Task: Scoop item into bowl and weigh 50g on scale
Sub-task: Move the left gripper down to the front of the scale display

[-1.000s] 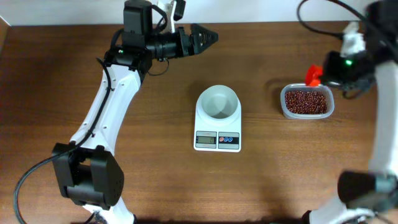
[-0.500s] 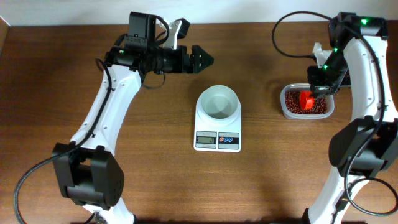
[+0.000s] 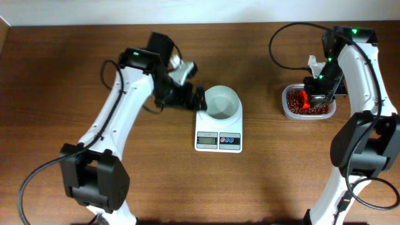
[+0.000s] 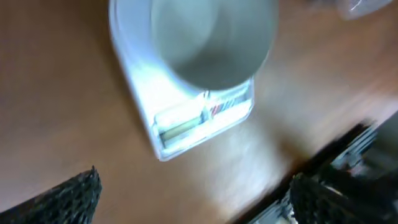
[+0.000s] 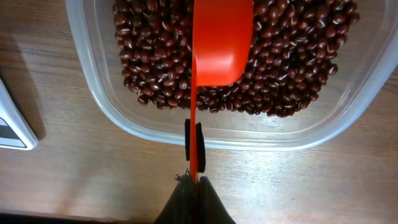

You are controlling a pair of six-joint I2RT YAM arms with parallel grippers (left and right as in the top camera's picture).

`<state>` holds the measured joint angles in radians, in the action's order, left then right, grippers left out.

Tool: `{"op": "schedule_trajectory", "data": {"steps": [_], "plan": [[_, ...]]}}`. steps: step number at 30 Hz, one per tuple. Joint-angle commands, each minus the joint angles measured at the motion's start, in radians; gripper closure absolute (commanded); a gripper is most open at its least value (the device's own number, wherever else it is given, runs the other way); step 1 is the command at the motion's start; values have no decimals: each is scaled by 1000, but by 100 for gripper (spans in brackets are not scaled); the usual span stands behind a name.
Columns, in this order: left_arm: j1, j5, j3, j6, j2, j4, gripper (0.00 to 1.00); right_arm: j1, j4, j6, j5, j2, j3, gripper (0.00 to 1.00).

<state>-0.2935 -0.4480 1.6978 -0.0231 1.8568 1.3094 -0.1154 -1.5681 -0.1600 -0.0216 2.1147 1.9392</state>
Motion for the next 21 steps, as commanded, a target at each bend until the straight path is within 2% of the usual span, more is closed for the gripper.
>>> {"op": "schedule_trajectory", "data": {"steps": [1,2,3,4,6,9,12,14,18,21], "plan": [[-93,222,-16,-113,-13,82,2,-4,14,4,19,19,-10,96],[-121,229,-37,-160,-13,92,9,-4,13,4,19,19,-10,96],[-147,229,-65,-220,-13,95,8,-4,13,4,19,20,-10,96],[-172,228,-103,-229,-13,92,0,-4,13,4,19,20,-10,96],[-213,229,-198,-213,-14,49,1,-4,13,3,19,19,-10,96],[-257,229,-349,-154,-26,-69,1,-4,13,3,19,19,-10,96],[-263,244,-492,-124,-142,-192,1,-4,13,3,19,20,-10,95],[-263,362,-590,-59,-282,-286,1,-4,12,3,19,20,-10,95],[-263,415,-820,-99,-466,-552,1,-4,13,4,18,20,-10,95],[-263,416,-915,-110,-452,-661,1,-4,13,4,19,20,-10,95]]}}
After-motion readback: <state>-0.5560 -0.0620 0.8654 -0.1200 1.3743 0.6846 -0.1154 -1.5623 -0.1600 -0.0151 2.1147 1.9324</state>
